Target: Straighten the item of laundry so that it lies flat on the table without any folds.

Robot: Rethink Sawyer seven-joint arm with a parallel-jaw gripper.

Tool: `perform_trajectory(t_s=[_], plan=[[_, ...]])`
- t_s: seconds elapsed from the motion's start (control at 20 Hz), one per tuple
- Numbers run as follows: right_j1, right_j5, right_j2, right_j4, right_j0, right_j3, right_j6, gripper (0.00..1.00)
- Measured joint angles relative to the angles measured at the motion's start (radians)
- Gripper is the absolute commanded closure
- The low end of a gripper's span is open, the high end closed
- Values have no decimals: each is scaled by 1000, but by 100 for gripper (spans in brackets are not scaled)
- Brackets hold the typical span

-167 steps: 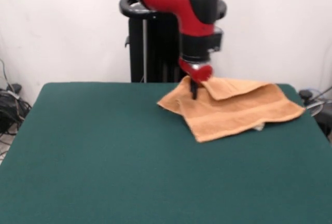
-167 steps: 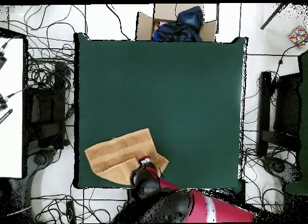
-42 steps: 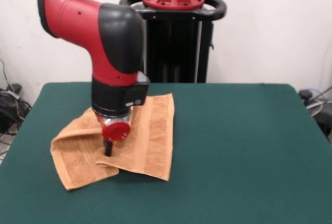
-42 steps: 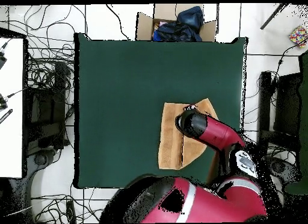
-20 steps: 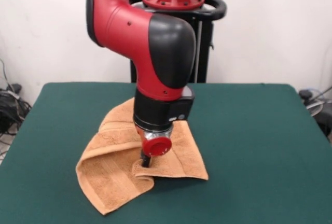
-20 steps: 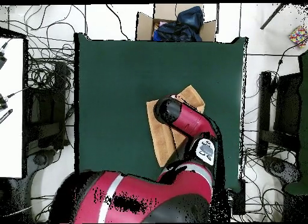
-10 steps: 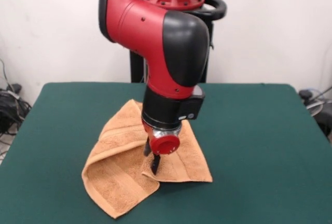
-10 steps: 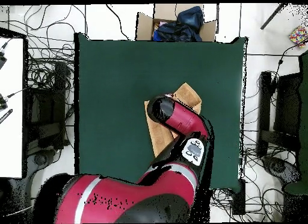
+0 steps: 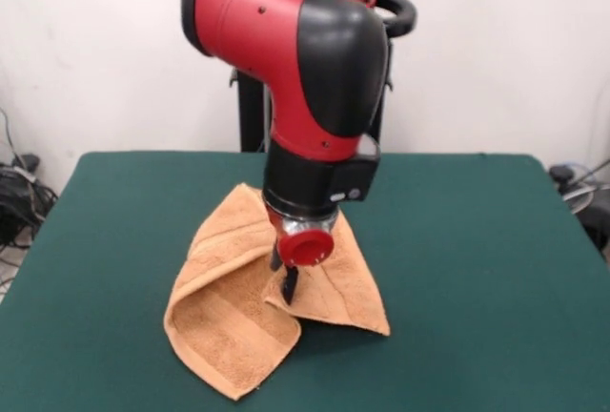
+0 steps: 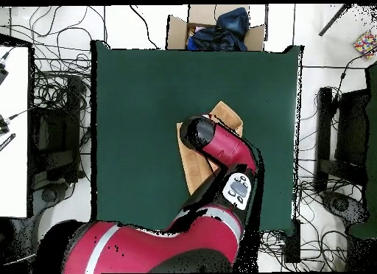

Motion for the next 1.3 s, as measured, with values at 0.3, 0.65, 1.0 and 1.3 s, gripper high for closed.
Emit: perform_trajectory(t_s=[0.3,0.65,1.0,1.3], plan=[[-74,0,1,0,-38,73,0,0],[-168,0,3,0,-111,193,0,0],[-191,0,6,0,-122,231,0,0],[-202,0,12,0,-125,248,0,0]])
